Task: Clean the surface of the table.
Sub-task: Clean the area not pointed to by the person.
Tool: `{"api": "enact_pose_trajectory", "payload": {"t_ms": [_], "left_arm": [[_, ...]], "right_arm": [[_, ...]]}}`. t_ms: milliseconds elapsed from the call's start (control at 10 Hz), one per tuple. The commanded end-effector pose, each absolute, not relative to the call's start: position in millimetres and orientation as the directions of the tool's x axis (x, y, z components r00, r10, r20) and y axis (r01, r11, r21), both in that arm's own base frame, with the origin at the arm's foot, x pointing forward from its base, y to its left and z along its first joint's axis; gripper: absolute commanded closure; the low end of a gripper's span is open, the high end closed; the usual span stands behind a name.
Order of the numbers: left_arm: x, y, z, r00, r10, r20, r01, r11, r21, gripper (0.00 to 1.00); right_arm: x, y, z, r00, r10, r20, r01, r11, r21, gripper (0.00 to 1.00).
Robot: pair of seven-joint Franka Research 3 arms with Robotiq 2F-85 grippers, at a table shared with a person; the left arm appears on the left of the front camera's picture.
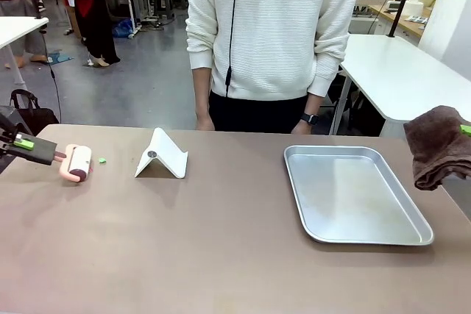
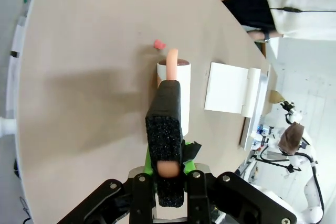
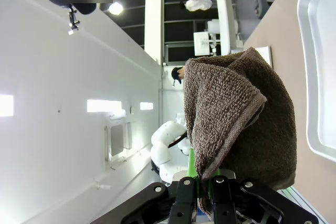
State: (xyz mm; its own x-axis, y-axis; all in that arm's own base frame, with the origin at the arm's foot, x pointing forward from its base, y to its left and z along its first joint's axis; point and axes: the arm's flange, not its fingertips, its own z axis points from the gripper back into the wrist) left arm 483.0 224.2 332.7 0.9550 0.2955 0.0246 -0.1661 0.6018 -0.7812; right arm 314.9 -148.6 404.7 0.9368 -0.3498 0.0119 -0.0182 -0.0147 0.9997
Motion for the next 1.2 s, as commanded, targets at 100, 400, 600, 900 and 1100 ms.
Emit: {"api": "enact_pose_trajectory", "payload": {"t_ms": [100, 400, 600, 900, 1100], "left_arm": [[496.5, 185.1, 317.3, 0.941, 0.337, -0.022, -0.236, 0.611, -0.756, 0.78], [509.0, 160.5, 321.4, 0.918, 0.395, -0.019, -0.268, 0.585, -0.765, 0.78], [512.4, 150.0, 323.0, 0.897, 0.441, 0.020, -0.245, 0.534, -0.809, 0.78], [491.0, 165.9, 351.5, 0.931, 0.357, 0.073, -0.094, 0.431, -0.898, 0.78], [459.3, 193.7, 392.9, 0.917, 0.366, 0.158, 0.027, 0.338, -0.941, 0.78]], "right_arm": [[313.7, -147.8, 408.2, 0.939, -0.344, 0.020, -0.026, -0.013, 1.000, 0.93], [313.7, -147.8, 408.2, 0.939, -0.344, 0.020, -0.026, -0.013, 1.000, 0.93], [313.7, -147.8, 408.2, 0.939, -0.344, 0.020, -0.026, -0.013, 1.000, 0.93], [313.7, -147.8, 408.2, 0.939, -0.344, 0.020, -0.026, -0.013, 1.000, 0.93], [313.7, -147.8, 408.2, 0.939, -0.344, 0.020, -0.026, -0.013, 1.000, 0.93]]}}
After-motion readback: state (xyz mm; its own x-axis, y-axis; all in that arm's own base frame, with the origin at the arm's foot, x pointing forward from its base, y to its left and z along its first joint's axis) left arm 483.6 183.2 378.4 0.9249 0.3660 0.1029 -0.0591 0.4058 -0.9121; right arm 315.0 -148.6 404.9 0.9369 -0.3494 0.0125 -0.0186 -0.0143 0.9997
